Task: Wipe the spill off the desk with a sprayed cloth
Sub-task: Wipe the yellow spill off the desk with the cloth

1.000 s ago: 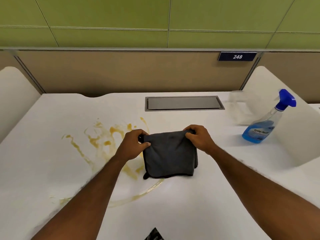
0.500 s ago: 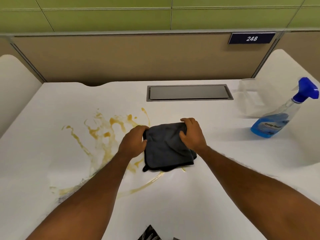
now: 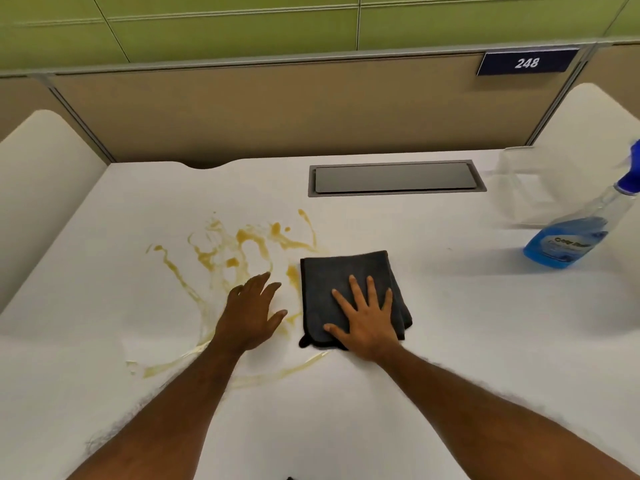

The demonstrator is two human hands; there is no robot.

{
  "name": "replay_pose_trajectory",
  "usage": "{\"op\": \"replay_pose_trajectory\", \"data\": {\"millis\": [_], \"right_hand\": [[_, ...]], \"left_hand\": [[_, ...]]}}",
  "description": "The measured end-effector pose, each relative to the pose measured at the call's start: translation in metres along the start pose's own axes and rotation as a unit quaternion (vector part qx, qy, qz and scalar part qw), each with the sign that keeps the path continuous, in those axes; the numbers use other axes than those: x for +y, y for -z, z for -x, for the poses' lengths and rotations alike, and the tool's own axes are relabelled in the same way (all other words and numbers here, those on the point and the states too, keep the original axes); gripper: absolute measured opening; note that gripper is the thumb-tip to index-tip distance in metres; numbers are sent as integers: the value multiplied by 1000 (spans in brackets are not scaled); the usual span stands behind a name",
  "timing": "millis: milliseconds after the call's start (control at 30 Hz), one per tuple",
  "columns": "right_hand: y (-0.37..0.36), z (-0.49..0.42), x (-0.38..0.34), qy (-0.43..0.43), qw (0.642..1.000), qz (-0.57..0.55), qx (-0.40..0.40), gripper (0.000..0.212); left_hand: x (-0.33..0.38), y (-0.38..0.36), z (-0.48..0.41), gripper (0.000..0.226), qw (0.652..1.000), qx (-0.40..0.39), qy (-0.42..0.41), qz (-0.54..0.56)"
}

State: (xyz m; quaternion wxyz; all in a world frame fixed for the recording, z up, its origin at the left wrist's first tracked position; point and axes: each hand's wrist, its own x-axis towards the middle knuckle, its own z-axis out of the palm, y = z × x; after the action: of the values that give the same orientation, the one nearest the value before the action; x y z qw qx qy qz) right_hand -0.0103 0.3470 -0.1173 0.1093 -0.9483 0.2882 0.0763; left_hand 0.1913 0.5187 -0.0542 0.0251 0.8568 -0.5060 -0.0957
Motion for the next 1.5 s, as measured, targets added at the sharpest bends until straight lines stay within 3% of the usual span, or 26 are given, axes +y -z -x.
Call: {"op": "replay_pose_trajectory", "data": {"millis": [100,233,333,500,667,800,1033,1267,1433,1500], "right_hand": [[1,10,6,-11,1000,-14,22,84],[21,-20,-10,-110,993,-39,34,84],[15,-40,-34,-129,991,-8,30,93],[-6,-4,-26,-50,998,23,31,78],[-1,5,2,-130,990,0,51,78],[12,-29,-9,-182,983,2,14,87],[-9,31,-2,-68,997,10,34,78],[2,-2,-11,-197,980,-15,22,88],[-17,36,-16,-70,997,6,37,80],[-15,50,2,-71,996,5,46,79]], "left_hand": [[-15,-4,13,78,1000,-6,7,8],[-27,-12,23,91,1000,0,-14,7],[-34,-19,27,86,1000,17,-20,8],[-43,-24,26,82,999,24,-43,8],[-45,-38,30,76,998,1,-58,11],[-51,-44,33,81,997,-14,-77,3],[-56,-37,9,100,991,-75,-107,-15],[-55,-26,-13,97,973,-133,-178,-70],[-54,-25,-12,95,972,-136,-180,-72],[-51,-25,-12,94,973,-134,-177,-61]]}}
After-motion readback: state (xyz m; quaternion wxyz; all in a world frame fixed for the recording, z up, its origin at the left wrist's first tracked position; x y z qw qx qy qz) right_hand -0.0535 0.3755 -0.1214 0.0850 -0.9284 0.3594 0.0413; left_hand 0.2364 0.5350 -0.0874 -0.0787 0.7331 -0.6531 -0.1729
